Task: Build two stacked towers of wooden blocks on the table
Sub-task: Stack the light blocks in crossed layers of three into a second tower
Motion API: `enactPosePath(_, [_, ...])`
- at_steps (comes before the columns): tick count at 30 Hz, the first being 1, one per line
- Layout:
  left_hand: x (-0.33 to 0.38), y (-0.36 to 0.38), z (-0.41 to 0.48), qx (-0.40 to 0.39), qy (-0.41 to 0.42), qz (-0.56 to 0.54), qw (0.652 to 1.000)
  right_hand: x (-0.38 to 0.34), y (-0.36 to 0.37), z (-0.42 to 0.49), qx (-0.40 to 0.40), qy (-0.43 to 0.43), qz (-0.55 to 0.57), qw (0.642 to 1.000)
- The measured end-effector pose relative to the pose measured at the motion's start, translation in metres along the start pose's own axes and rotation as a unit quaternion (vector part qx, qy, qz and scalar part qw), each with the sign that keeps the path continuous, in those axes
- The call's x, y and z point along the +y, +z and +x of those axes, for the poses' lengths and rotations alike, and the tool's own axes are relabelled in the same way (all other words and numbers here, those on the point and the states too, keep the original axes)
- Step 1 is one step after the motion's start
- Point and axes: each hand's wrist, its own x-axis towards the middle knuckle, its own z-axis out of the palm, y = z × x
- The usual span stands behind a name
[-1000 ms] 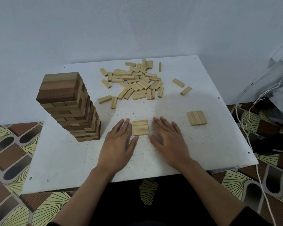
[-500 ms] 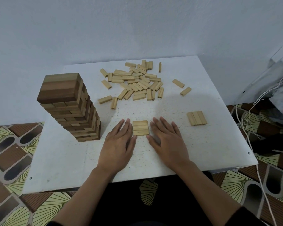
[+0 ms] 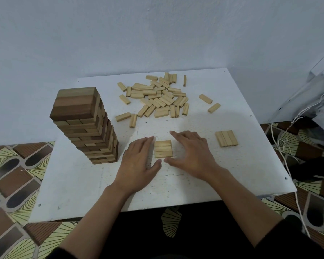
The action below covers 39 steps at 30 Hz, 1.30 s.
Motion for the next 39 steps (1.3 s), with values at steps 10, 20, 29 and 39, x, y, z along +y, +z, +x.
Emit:
enactPosePath(10, [-0.004, -0.01, 0.017, -0.076, 0.005, 0.062, 0.995, 0.003, -0.001, 0.014, -0.035, -0.038, -0.042, 0.998])
enactPosePath(20, [-0.006, -0.012, 0.021, -0.107, 0.007, 0.068, 0.992, 0.004, 0.0, 0.014, -0.055, -0.066, -0.054, 0.995])
enactPosePath(29, [0.002, -0.011, 0.016, -0.121, 0.058, 0.11, 0.985, 0.01, -0.012, 0.003, -0.099, -0.138, -0.128, 0.977])
enactPosePath(39, [0.048, 0.007, 0.053, -0.084, 0.124, 0.066, 0.986, 0.057, -0.052, -0.014, -0.053, -0.094, -0.062, 0.992])
